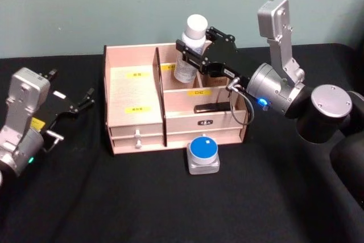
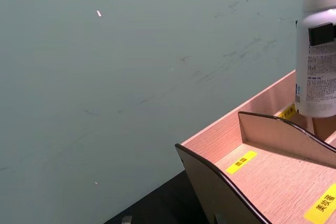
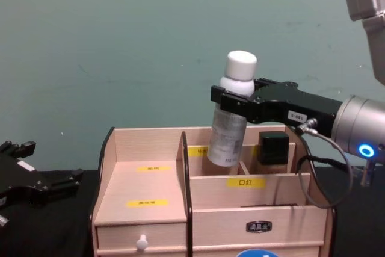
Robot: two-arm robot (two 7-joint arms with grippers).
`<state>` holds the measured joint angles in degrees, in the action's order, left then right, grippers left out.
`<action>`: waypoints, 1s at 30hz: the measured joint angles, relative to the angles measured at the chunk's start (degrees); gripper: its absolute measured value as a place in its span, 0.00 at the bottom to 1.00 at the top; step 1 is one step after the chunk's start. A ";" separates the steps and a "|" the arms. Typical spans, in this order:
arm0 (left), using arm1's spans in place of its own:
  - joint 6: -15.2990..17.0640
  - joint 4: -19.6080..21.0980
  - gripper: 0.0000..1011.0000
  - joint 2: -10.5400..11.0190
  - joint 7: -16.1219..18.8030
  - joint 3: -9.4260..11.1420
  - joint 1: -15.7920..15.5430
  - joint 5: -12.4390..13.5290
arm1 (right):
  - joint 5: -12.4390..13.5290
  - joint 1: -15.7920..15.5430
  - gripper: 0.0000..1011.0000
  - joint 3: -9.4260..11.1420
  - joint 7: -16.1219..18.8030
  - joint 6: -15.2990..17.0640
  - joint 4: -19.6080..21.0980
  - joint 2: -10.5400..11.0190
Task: Pick up the facial cleanser and watermelon frost from the table and place them into the tiered storage box.
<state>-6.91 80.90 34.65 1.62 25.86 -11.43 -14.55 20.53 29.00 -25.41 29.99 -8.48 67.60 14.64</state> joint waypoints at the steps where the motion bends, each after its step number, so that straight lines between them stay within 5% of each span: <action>1: 0.00 0.00 1.00 0.00 0.00 0.00 0.00 0.00 | 0.02 0.17 0.59 0.05 0.14 -0.02 -0.51 -0.20; 20: 0.00 0.00 1.00 0.00 0.00 0.00 0.00 0.00 | 0.62 2.10 0.59 -0.60 1.79 1.54 -4.53 -1.51; 30: 0.00 0.00 1.00 0.00 0.00 0.00 0.00 0.00 | 0.22 3.45 0.59 -2.00 2.32 5.91 -4.80 -1.11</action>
<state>-6.91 80.90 34.65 1.62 25.86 -11.43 -14.55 20.75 32.44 -27.42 32.31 -2.56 62.80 13.53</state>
